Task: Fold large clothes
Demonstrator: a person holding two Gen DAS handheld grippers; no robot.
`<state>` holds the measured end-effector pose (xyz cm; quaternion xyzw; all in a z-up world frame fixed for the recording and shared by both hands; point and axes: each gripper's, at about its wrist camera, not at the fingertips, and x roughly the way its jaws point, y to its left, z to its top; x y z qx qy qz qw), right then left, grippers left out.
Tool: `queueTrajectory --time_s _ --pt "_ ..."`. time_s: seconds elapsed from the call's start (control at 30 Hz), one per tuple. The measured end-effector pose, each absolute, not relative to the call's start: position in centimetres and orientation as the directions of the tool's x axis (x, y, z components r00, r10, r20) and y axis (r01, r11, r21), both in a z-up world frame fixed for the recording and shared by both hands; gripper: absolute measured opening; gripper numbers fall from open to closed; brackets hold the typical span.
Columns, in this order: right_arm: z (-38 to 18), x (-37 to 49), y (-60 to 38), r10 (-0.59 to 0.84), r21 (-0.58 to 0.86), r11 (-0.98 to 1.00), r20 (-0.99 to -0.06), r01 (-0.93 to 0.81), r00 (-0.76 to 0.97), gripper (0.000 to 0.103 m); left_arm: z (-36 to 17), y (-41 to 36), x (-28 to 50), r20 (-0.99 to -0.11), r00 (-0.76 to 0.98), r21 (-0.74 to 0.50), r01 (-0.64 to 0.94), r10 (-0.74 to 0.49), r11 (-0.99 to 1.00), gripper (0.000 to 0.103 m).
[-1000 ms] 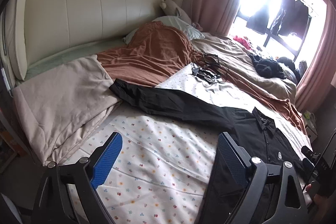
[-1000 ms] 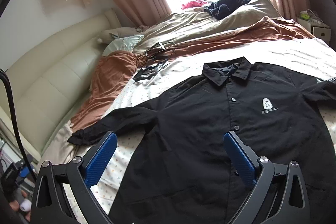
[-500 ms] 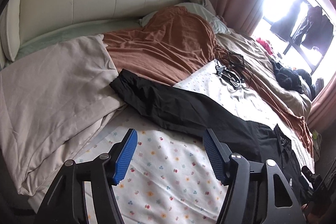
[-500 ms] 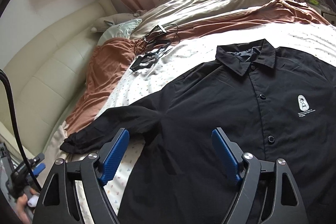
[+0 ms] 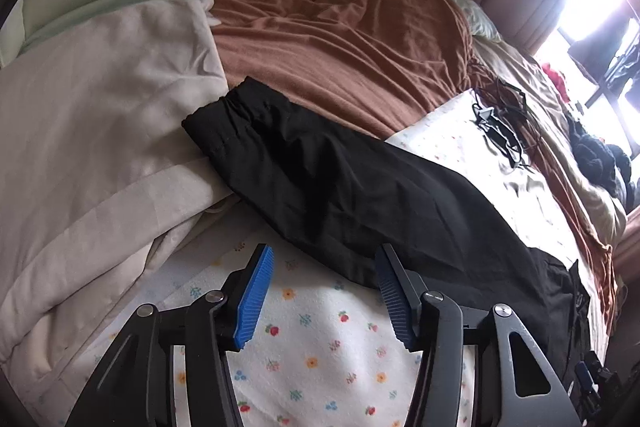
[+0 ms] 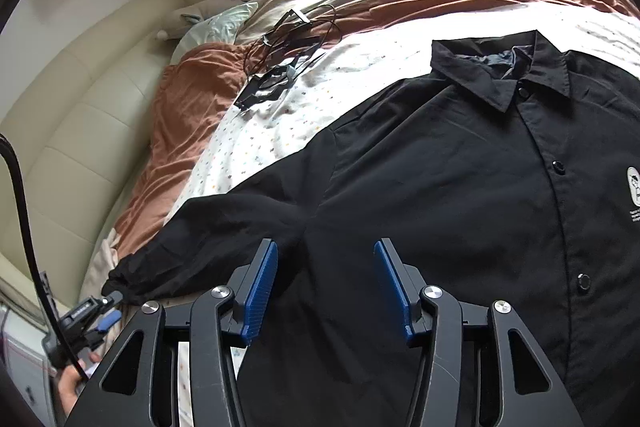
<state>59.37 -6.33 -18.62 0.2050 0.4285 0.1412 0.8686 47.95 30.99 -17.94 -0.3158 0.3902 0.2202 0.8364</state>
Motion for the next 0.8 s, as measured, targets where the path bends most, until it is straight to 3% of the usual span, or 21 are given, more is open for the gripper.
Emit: queueTrajectory --time_s 0.1,0.17,0.27,0.33,0.6,0.8 --pt "-19.6 60.5 -5.9 0.466 0.528 0.847 -0.679 -0.064 0.568 0.040 -19.5 31.9 48.9 -0.806 0.578 -0.353 -0.642 0.128 0.680 0.040" --pt "-20.4 61.2 -5.5 0.501 0.565 0.823 -0.667 -0.063 0.552 0.036 -20.2 32.4 49.5 -0.811 0.570 -0.349 -0.650 0.130 0.675 0.024" --pt "-21.3 62.0 -4.4 0.550 0.608 0.790 -0.647 -0.080 0.528 0.024 -19.9 31.9 50.1 -0.808 0.567 -0.309 -0.644 0.164 0.700 0.009" --pt "-22.2 62.6 -3.9 0.577 0.635 0.769 -0.637 -0.077 0.511 0.018 -19.1 31.4 50.0 -0.796 0.574 -0.285 -0.633 0.189 0.720 0.007" --pt "-27.1 64.5 -3.8 0.629 0.705 0.709 -0.639 0.012 0.443 0.011 -13.2 30.1 49.4 -0.714 0.678 -0.329 -0.545 0.175 0.771 0.005" --pt "-24.8 63.5 -5.4 0.644 0.725 0.689 -0.617 0.007 0.452 0.017 -6.9 27.4 49.5 -0.630 0.761 -0.360 -0.465 0.156 0.809 0.005"
